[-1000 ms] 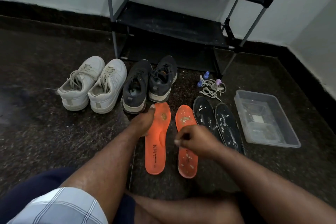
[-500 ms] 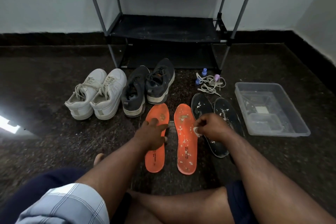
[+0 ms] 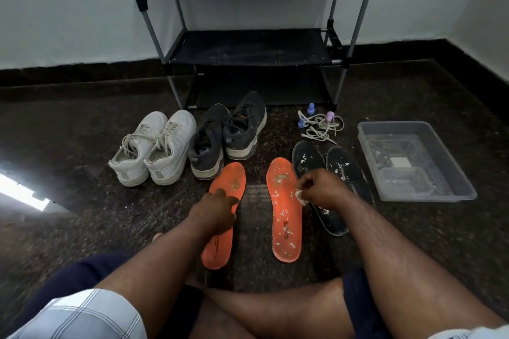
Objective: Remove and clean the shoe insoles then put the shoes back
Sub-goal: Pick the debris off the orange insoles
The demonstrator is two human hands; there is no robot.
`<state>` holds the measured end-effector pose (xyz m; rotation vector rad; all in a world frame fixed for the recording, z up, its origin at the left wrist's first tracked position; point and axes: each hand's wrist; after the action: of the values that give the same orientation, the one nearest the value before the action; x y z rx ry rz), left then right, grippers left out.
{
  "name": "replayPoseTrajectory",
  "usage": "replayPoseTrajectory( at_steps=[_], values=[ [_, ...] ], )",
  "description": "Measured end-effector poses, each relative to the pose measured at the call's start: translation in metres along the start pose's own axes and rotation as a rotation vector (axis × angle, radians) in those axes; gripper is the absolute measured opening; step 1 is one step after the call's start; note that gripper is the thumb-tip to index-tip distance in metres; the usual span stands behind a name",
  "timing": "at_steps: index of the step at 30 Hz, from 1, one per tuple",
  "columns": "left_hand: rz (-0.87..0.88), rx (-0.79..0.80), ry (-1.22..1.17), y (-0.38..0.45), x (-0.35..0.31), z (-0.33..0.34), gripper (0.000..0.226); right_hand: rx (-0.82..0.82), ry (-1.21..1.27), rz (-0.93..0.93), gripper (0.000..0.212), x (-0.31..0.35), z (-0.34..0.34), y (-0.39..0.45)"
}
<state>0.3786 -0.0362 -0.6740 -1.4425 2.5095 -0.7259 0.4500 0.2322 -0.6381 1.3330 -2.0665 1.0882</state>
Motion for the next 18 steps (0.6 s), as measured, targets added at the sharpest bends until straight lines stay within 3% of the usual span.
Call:
replayPoseTrajectory(
  at_steps=[3,6,12,17,18],
  values=[
    [-0.001,-0.083,-0.167,-0.001,-0.022,-0.006,0.037,-0.022,0.01,0.03,0.014,0.001,0.0,0.001],
    [-0.031,-0.045,-0.347,0.001,-0.055,-0.01,0.026,0.025,-0.002,0.057,0.015,-0.001,0.005,0.002],
    [-0.168,-0.022,-0.796,0.015,-0.092,0.005,0.035,0.155,-0.07,0.071,0.022,-0.005,0.015,0.006],
    [-0.258,0.006,-1.122,0.017,-0.1,0.007,0.01,0.197,-0.091,0.052,0.02,-0.005,0.022,0.009],
    [-0.275,-0.006,-1.158,0.015,-0.102,0.005,0.016,0.2,-0.092,0.055,0.02,-0.006,0.023,0.009]
  ],
)
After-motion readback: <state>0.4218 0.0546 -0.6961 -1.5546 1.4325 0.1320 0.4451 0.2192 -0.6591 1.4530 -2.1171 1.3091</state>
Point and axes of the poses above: each hand's wrist, its own y-axis towards the middle knuckle, its own z-axis out of the palm, x = y × z, and after that the axes turned 8 degrees about y, right-handed
